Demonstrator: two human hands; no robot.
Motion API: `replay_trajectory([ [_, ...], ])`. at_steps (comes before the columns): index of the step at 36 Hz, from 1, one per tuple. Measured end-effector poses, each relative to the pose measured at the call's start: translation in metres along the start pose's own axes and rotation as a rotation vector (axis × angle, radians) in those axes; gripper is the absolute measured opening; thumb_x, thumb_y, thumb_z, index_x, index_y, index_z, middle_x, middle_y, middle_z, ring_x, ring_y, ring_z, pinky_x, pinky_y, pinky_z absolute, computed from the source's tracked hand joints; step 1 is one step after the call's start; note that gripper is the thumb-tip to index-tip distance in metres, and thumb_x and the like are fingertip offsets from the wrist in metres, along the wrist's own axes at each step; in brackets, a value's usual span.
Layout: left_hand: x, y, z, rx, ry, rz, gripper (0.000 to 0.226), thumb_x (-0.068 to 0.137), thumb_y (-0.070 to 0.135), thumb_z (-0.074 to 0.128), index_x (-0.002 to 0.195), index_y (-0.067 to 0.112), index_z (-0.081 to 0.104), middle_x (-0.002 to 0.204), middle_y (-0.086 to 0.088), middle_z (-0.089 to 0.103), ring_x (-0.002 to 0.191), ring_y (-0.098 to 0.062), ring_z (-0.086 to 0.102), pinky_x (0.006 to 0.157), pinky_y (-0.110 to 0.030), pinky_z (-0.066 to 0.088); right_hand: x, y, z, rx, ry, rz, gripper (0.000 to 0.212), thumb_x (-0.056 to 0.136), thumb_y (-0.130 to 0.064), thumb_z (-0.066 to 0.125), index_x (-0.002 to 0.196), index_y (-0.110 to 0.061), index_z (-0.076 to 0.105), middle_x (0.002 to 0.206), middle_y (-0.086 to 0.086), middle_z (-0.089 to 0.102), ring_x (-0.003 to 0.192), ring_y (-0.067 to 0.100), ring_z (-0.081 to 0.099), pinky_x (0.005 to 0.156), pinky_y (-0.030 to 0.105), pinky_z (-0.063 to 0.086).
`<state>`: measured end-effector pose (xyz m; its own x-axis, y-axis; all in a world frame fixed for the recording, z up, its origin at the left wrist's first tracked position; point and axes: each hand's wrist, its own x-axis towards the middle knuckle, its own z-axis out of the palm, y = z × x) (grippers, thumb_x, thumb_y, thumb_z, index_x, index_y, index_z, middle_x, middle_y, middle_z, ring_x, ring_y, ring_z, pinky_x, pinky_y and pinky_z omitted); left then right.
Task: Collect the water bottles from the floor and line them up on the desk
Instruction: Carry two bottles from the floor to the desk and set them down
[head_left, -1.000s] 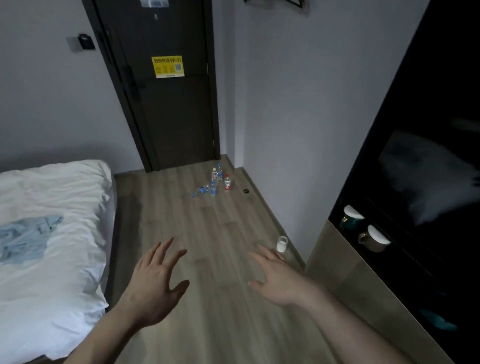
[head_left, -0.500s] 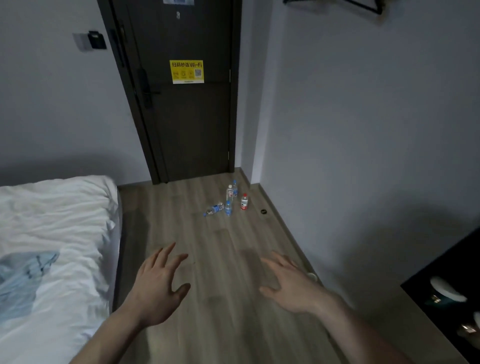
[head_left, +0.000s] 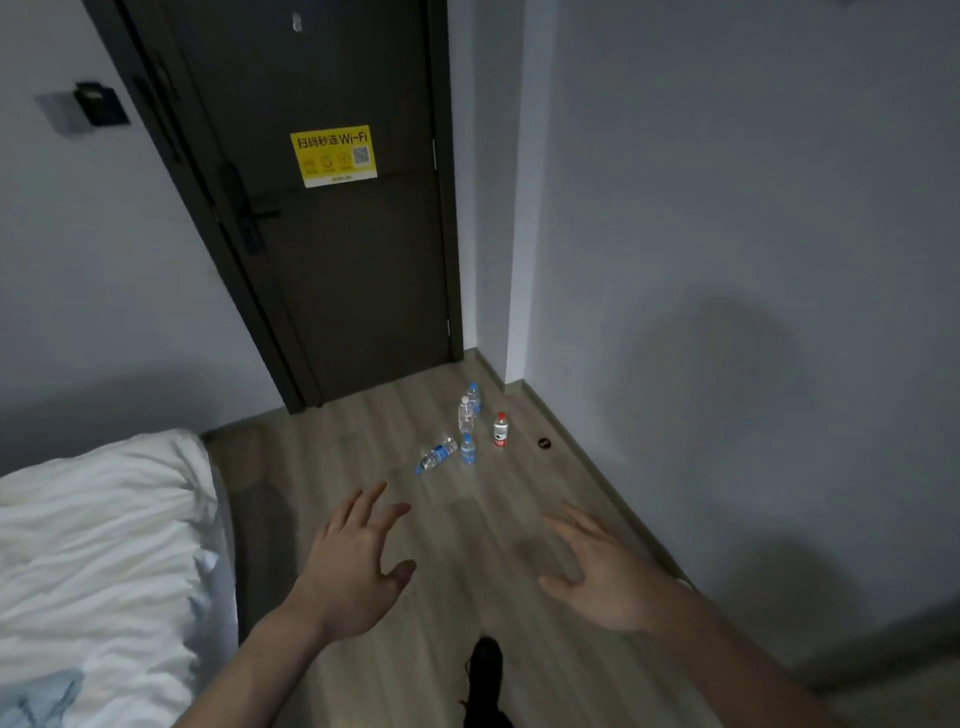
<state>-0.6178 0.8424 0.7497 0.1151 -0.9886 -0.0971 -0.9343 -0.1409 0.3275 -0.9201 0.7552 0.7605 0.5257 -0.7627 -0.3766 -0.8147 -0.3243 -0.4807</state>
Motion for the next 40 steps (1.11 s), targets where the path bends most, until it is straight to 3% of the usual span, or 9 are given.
replay_trajectory([
  [7,0.115,-0.049,-0.022,0.009,-0.038,-0.037,0.069,0.091,0.052,0.061,0.152,0.039,0.031,0.168,0.007,0.003,0.155,-0.019,0.0,0.122,-0.036,0.013,0.138,-0.006,-0.024,0.02,-0.023,0.005,0.081,0.088,-0.058,0.055,0.157,-0.033,0.02,0.166,-0.004,0.009,0.152,0.012,0.008,0.12,0.028,0.017],
  [13,0.194,-0.101,-0.042,0.007,-0.057,-0.132,0.068,0.09,0.055,0.06,0.15,0.041,0.031,0.168,0.007,0.005,0.154,-0.022,0.005,0.122,-0.041,0.017,0.249,-0.02,-0.047,0.082,-0.058,-0.005,0.094,0.067,-0.072,0.042,0.153,-0.042,0.021,0.161,-0.017,0.011,0.148,0.009,0.013,0.106,0.024,0.031],
  [20,0.266,-0.147,-0.053,-0.023,-0.081,-0.207,0.069,0.089,0.056,0.06,0.15,0.041,0.033,0.167,0.006,0.011,0.154,-0.023,0.009,0.121,-0.042,0.021,0.348,-0.048,-0.093,0.008,-0.119,-0.074,0.079,0.092,-0.057,0.053,0.158,-0.033,0.017,0.166,-0.009,0.003,0.152,0.012,0.007,0.119,0.03,0.018],
  [33,0.462,-0.233,-0.061,0.004,-0.226,-0.115,0.067,0.09,0.054,0.058,0.151,0.039,0.032,0.166,0.005,0.012,0.154,-0.022,0.009,0.123,-0.036,0.018,0.522,-0.054,-0.117,0.059,-0.152,0.06,0.081,0.089,-0.055,0.058,0.157,-0.036,0.018,0.166,-0.012,0.001,0.152,0.013,0.007,0.119,0.029,0.019],
  [40,0.582,-0.281,-0.062,0.054,-0.393,-0.031,0.069,0.09,0.053,0.056,0.152,0.036,0.03,0.166,0.004,0.013,0.154,-0.022,0.01,0.122,-0.037,0.017,0.604,-0.063,-0.126,0.133,-0.121,0.205,0.072,0.091,-0.049,0.06,0.153,-0.04,0.024,0.165,-0.008,0.009,0.149,0.019,0.02,0.118,0.032,0.027],
])
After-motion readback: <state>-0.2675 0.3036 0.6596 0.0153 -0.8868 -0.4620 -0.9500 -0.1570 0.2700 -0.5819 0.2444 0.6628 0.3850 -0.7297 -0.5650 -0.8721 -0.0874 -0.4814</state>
